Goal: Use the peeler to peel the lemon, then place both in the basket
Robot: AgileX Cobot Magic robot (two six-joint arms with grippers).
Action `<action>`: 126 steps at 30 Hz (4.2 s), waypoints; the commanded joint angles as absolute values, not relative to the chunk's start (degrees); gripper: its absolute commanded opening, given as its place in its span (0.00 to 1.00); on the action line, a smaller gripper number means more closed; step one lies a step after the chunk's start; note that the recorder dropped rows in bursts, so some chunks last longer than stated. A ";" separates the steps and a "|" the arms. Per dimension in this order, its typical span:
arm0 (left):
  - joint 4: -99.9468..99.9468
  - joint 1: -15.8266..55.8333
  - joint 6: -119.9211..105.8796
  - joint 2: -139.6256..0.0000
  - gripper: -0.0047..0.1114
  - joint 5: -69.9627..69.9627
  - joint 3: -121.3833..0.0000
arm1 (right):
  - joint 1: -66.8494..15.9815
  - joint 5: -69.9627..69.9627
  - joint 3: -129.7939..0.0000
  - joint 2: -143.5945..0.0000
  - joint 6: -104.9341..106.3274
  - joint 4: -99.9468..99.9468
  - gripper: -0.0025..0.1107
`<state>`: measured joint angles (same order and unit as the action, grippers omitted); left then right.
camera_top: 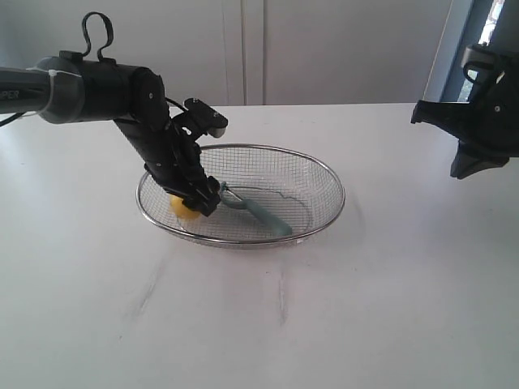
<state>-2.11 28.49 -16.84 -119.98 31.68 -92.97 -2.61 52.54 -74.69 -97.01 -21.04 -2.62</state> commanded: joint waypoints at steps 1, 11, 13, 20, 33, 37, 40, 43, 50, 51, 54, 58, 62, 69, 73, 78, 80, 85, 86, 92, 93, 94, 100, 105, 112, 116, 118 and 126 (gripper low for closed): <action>-2.98 28.74 -16.50 -119.41 0.74 32.78 -92.60 | -2.28 52.17 -74.81 -96.49 -21.31 -2.35 0.02; -2.98 28.74 -16.50 -114.76 0.74 33.28 -92.82 | -2.28 52.17 -74.81 -96.49 -21.31 -2.35 0.02; -2.98 28.74 -16.50 -114.06 0.74 35.07 -93.25 | -2.28 52.17 -74.81 -96.49 -21.31 -2.35 0.02; -2.74 28.74 -16.50 -110.94 0.44 38.70 -93.35 | -2.28 52.17 -74.81 -96.49 -21.31 -2.35 0.02; -2.74 28.74 -16.28 -108.70 0.04 43.40 -93.35 | -2.28 52.17 -74.81 -96.49 -21.31 -2.45 0.02; -1.64 28.64 -16.28 -108.04 0.04 45.96 -93.35 | -2.28 52.17 -74.81 -96.49 -21.31 -2.45 0.02; 0.61 28.64 -15.55 -107.81 0.04 47.89 -93.35 | -2.28 52.17 -74.81 -96.49 -21.31 -2.45 0.02; 2.57 28.19 -12.24 -107.81 0.04 49.47 -93.35 | -2.28 52.17 -74.81 -96.49 -21.31 -2.45 0.02; 2.70 24.55 -6.18 -107.81 0.04 53.22 -93.35 | -2.28 52.17 -74.81 -96.49 -21.31 -2.45 0.02; 2.79 23.85 -5.76 -107.81 0.04 53.93 -93.35 | -2.28 52.17 -74.81 -96.49 -21.31 -2.45 0.02; 2.79 21.98 -5.59 -107.81 0.04 56.50 -93.35 | -2.28 52.17 -74.81 -96.49 -21.31 -2.45 0.02; 2.91 19.44 -3.93 -107.81 0.04 58.36 -93.35 | -2.28 52.17 -74.81 -96.49 -21.31 -2.45 0.02; 2.91 17.14 -1.04 -107.81 0.04 59.63 -93.35 | -2.28 52.17 -74.81 -96.49 -21.31 -2.45 0.02; 3.06 14.58 4.58 -107.81 0.04 62.44 -93.35 | -2.28 52.17 -74.81 -96.49 -21.31 -2.45 0.02; 3.06 14.34 5.98 -107.81 0.04 64.66 -93.35 | -2.28 52.17 -74.81 -96.49 -21.31 -2.45 0.02; 3.90 14.34 5.98 -107.81 0.04 66.73 -93.35 | -2.28 52.17 -74.81 -96.49 -21.31 -2.45 0.02; 4.62 14.34 5.98 -107.81 0.04 67.10 -93.35 | -2.28 52.17 -74.81 -96.49 -21.31 -2.45 0.02; 6.93 14.34 8.21 -107.81 0.04 67.61 -93.35 | -2.28 52.17 -74.81 -96.49 -21.31 -2.45 0.02; 7.91 14.34 9.33 -107.81 0.04 67.61 -93.35 | -2.28 52.17 -74.81 -96.49 -21.31 -2.45 0.02; 12.43 14.34 15.24 -106.27 0.04 68.19 -93.35 | -2.28 52.17 -74.81 -96.49 -21.31 -2.45 0.02; 12.43 14.34 15.24 -105.89 0.04 68.48 -93.35 | -2.28 52.17 -74.81 -96.49 -21.31 -2.45 0.02; 12.43 14.34 15.24 -105.62 0.04 69.12 -93.35 | -2.28 52.17 -74.81 -96.49 -21.31 -2.45 0.02; 12.43 14.34 14.80 -103.81 0.04 69.96 -90.69 | -2.28 52.17 -74.81 -96.49 -21.31 -2.45 0.02; 10.57 14.34 11.83 -101.23 0.04 69.16 -86.42 | -2.28 52.17 -74.81 -96.49 -21.31 -2.45 0.02; 7.83 13.77 7.67 -97.92 0.04 63.85 -81.52 | -2.28 52.17 -74.81 -96.49 -21.31 -2.45 0.02; -1.15 11.07 0.64 -97.05 0.04 63.00 -80.63 | -2.28 52.17 -74.81 -96.49 -21.31 -2.45 0.02; -5.64 9.05 -1.58 -96.65 0.04 62.75 -80.63 | -2.28 52.17 -74.81 -96.49 -21.31 -2.45 0.02; -5.88 5.28 0.00 -93.91 0.04 64.06 -80.63 | -2.28 52.17 -74.81 -96.49 -21.31 -2.45 0.02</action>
<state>-5.34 5.80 -0.76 -95.89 62.31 -81.15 -2.61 52.42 -74.69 -96.93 -21.04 -2.62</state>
